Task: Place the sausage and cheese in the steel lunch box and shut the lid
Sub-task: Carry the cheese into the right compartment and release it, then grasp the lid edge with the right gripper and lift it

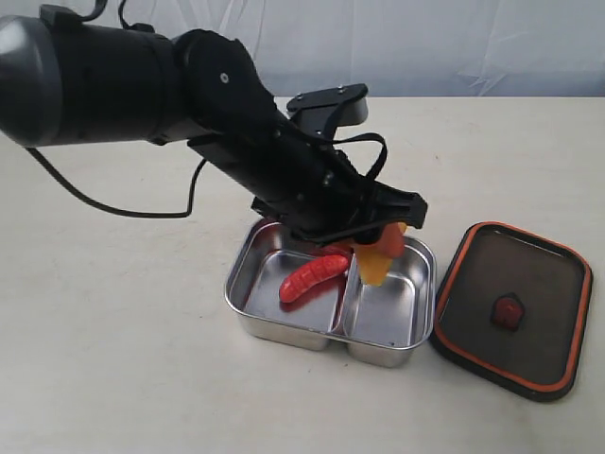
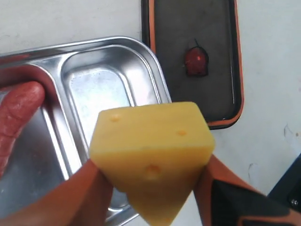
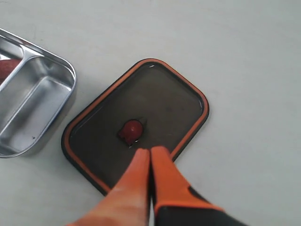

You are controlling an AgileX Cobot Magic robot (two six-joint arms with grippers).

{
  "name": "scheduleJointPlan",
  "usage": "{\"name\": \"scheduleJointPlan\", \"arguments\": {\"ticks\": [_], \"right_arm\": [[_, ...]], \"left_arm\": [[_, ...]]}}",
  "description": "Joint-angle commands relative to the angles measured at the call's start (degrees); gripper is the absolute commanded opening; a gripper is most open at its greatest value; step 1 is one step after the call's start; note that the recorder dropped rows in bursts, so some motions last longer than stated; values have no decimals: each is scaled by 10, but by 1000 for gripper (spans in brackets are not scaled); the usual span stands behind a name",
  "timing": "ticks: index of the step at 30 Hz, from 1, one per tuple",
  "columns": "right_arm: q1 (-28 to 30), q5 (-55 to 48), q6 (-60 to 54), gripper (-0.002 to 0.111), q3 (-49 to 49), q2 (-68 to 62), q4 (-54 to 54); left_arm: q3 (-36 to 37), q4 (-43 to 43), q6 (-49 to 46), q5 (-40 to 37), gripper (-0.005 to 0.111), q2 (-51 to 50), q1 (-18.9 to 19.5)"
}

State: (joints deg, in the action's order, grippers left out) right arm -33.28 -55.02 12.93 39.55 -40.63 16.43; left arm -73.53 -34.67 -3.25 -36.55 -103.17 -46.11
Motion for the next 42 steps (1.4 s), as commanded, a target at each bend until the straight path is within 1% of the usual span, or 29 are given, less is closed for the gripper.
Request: {"name": "scheduleJointPlan", "arguments": {"ticks": [1, 3, 4, 5, 6, 7, 15, 17, 19, 20, 21, 23, 26, 29, 32, 35, 37, 39, 41, 42], "right_arm": [[0, -11, 6, 0, 4, 3, 15], [0, -11, 6, 0, 4, 3, 15], [0, -14, 8, 0, 4, 3, 15], [0, -17, 8, 0, 4, 3, 15], [0, -17, 8, 0, 2, 3, 15], [0, -17, 9, 0, -2, 3, 15], [0, -20, 82, 0, -24, 3, 53], [0, -22, 91, 0, -24, 3, 53], [0, -24, 101, 0, -24, 3, 57], [0, -25, 107, 0, -24, 3, 61], [0, -30, 116, 0, -24, 2, 65], [0, -38, 131, 0, -24, -11, 72], [5, -31, 153, 0, -24, -38, 77], [31, 4, 155, 0, -24, -84, 74], [77, 20, 150, 0, -10, -140, 73], [141, 37, 105, 0, 18, -203, 53], [184, 44, 39, 0, 47, -240, -2], [226, 46, -40, 1, 79, -284, -90], [260, 44, -96, 4, 104, -327, -159], [274, 38, -113, 8, 115, -351, -185]], "left_arm": [[-15, -18, -6, 7, 3, -27, -4], [-15, -18, -6, 3, 18, -34, -4], [-15, -21, -6, 6, 33, -35, -4], [-15, -22, -9, 6, 42, -36, -4], [-15, -27, -15, 7, 50, -36, -4], [-15, -29, -25, 7, 54, -36, -4], [-15, -29, -64, -7, 55, -36, -4], [-15, -22, -64, -12, 53, -35, -4], [-16, -1, -64, -24, 44, -34, -2], [-16, 9, -64, -29, 36, -34, -1], [-16, 26, -64, -38, 22, -34, -1], [-16, 49, -64, -51, 0, -34, -1], [-16, 74, -62, -66, 0, -29, -1], [-16, 99, -62, -79, 0, -13, -1], [-16, 126, -60, -99, 0, 10, -1], [-16, 156, -56, -119, 0, 40, -1], [-15, 174, -44, -123, 0, 59, -1], [-15, 197, -29, -127, 0, 79, -1], [-15, 200, -29, -133, 0, 96, -1], [-15, 201, -29, -139, 0, 105, -1]]}}
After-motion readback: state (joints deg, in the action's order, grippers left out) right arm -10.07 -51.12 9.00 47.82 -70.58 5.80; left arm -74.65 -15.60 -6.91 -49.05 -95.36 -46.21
